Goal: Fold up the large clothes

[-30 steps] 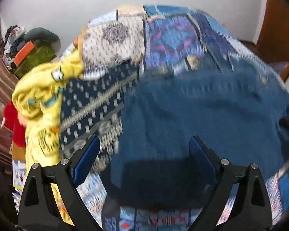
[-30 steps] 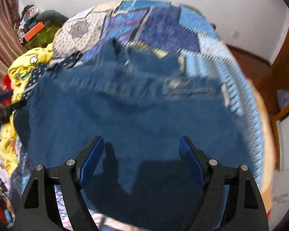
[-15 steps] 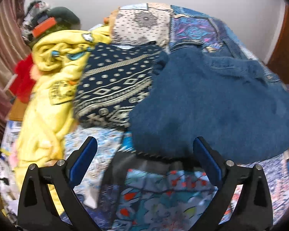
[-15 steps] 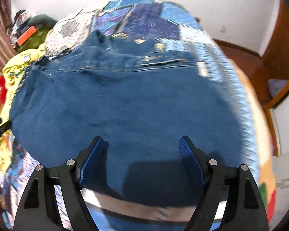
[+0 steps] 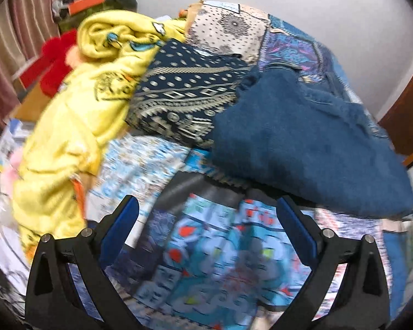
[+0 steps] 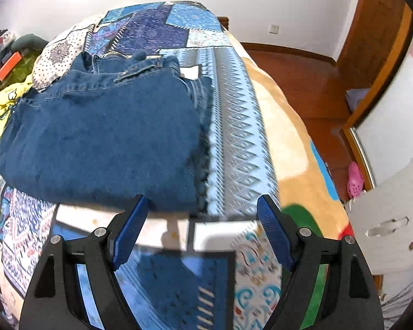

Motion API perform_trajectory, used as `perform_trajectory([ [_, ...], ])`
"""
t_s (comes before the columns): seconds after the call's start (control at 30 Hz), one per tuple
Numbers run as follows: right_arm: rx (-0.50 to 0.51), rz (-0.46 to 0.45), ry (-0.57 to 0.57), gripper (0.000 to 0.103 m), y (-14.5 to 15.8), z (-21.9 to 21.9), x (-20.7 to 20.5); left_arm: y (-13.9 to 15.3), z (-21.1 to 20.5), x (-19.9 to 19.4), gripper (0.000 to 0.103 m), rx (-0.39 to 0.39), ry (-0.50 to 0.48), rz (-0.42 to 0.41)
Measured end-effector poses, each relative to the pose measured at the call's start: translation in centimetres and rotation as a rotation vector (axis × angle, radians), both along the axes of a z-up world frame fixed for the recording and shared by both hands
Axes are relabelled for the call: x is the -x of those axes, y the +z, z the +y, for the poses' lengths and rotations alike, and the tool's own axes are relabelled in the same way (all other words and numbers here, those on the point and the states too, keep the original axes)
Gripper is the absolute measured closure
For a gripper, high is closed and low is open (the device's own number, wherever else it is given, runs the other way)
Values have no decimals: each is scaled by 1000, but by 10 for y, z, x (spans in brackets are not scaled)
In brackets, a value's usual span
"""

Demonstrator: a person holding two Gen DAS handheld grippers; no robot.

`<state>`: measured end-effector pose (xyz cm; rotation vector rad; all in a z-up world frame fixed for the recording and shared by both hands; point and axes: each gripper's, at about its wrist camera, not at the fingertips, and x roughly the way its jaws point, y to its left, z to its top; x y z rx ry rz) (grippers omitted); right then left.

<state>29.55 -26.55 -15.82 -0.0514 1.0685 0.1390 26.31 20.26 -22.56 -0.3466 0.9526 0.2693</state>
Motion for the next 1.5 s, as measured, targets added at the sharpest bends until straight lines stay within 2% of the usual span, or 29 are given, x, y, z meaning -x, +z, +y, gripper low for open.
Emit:
perform_trajectory([
  [0.2,-60,-42,7,24,15,13,-4,-3,-12,-19,2,245,-42,-46],
  [0.33,-103,-82,52,24,27,37,-12,-19,-14,-41,2,424,-80,-65],
  [0.4,-124,-94,80,21,31,52,-15,-31,-11,-50,2,473,-61,-58],
  [0.47,-144,-95,101,21,29,64,-19,-47,-3,-58,3,558,-32,-57],
  [0.5,-152,-90,117,20,27,72,-22,-57,1,-60,4,622,-9,-68],
  [0.6,-143,-71,158,20,17,91,-29,-72,12,-62,7,727,47,-122],
  [0.67,-115,-52,177,20,6,102,-34,-80,17,-66,8,784,66,-145],
  [0.8,-88,15,195,20,-17,113,-42,-88,20,-82,19,826,66,-160],
  [0.9,-88,4,194,14,-21,113,-40,-95,20,-99,22,873,71,-161],
  [0.97,-79,5,196,13,-20,116,-40,-94,18,-109,28,854,85,-147],
  [1.03,-61,8,197,13,-20,118,-39,-87,15,-114,43,792,110,-118],
  [1.07,-56,10,198,13,-19,119,-40,-84,15,-114,45,769,121,-113],
  [1.13,-55,18,197,13,-17,120,-39,-75,14,-109,52,728,130,-133],
  [1.23,-76,38,203,13,-12,120,-37,-49,5,-107,57,614,104,-145],
  [1.33,-78,41,223,13,-3,125,-34,-12,-3,-102,60,543,57,-210],
  [1.5,-93,-11,268,13,24,147,-25,50,-14,-80,61,421,24,-333],
])
